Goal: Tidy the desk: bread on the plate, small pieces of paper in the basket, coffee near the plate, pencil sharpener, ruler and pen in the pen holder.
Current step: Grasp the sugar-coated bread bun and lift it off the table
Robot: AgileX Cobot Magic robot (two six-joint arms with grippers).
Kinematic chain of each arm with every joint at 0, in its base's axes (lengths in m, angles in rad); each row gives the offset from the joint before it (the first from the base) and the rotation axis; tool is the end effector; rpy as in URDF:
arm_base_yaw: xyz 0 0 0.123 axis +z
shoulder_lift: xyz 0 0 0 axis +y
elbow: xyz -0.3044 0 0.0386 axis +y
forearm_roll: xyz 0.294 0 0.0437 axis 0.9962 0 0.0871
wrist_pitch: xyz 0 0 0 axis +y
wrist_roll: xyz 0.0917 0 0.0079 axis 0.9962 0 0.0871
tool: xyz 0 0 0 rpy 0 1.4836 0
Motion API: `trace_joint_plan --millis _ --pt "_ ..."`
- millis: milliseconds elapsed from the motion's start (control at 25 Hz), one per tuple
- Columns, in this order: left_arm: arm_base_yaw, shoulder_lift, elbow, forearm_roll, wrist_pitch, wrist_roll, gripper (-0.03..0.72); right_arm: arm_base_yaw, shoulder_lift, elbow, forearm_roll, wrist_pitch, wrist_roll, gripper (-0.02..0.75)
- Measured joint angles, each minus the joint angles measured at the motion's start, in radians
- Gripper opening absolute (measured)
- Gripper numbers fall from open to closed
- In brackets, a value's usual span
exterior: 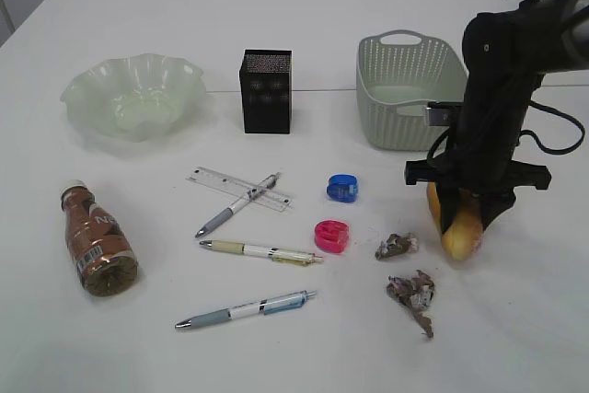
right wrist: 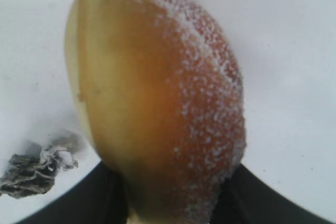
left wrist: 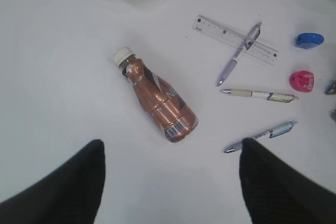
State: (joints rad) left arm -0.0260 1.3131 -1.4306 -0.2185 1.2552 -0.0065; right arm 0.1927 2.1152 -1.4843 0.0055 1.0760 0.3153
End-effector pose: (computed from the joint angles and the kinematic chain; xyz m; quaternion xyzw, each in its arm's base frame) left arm 0.2912 -0.0266 0.4272 0.0033 0.9606 -0.1130 0.2539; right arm 0.4408 0.0865 0.1333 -0.0626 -0.9977 0.0038 0.0243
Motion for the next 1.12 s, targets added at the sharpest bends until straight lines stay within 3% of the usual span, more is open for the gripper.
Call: trace_joint_plan --millis 520,800,1120 --pt "0.000 0.000 0.000 -0.006 0.000 0.000 0.565 0.000 -0.007 0.000 0.000 0.064 -0.037 0.270" --pt "0.000 0.000 0.000 -0.052 0.000 0.000 0.563 0.002 -0.133 0.000 0.008 0.091 -0.119 0.267" --pt "0.000 0.000 0.000 -0.131 0.000 0.000 0.562 0.076 -0.304 0.000 0.079 0.092 -0.239 0.267"
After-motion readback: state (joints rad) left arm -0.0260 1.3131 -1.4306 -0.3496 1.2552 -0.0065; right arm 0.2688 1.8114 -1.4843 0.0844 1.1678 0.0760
